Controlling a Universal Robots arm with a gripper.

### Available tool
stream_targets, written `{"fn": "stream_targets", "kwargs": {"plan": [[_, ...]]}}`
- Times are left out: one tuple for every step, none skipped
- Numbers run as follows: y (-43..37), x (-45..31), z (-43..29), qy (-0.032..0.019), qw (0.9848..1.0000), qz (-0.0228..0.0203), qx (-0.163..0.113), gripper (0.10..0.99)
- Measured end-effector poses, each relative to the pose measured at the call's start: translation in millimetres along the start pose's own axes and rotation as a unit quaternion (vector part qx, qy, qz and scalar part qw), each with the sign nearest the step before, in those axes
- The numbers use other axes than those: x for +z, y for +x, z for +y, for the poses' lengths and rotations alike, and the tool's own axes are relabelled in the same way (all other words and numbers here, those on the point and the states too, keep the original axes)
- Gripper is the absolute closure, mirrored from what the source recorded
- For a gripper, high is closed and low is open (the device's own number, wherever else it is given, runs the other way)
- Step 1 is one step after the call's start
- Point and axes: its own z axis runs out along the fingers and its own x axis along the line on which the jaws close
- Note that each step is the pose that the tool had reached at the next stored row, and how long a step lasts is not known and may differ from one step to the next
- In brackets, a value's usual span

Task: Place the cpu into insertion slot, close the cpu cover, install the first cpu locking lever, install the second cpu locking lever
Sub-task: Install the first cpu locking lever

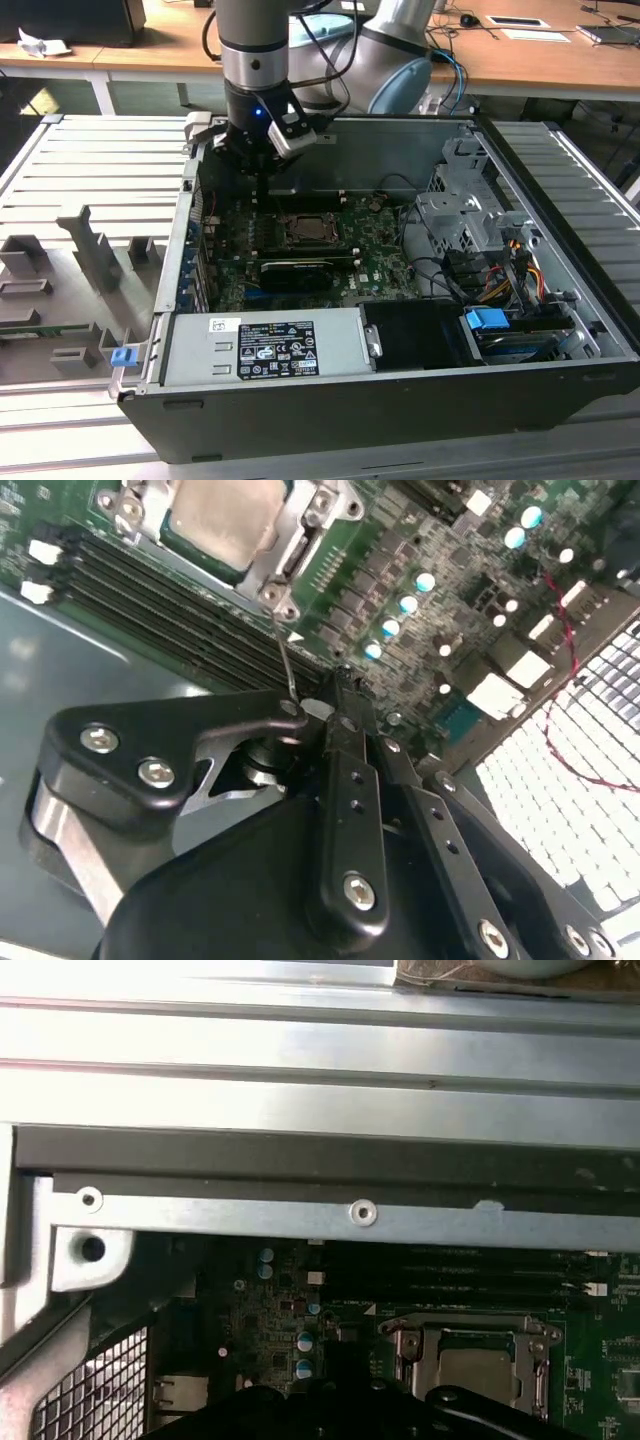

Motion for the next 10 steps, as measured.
{"fn": "stream_targets", "kwargs": {"plan": [[-4.0,0.1,0.0,0.0,1.0,0.0001,0.0,0.98],[-7.5,0.3,0.0,0.0,1.0,0.0001,0.0,0.98],[-13.0,0.6,-0.1,0.0,1.0,0.0002,0.0,0.98],[-19.0,1.0,-0.3,0.0,1.0,0.0002,0.0,0.98],[-22.4,1.2,-0.4,0.0,1.0,0.0003,0.0,0.98],[-26.4,1.4,-0.5,0.0,1.0,0.0004,0.0,0.98],[-30.0,1.6,-0.7,0.0,1.0,0.0006,0.0,0.98],[-39.2,2.1,-1.0,0.0,1.0,0.0009,0.0,0.98],[-44.1,2.4,-1.2,0.0,1.0,0.0011,0.0,0.98],[-48.9,2.7,-1.4,0.0,1.0,0.0015,0.0,0.98]]}}
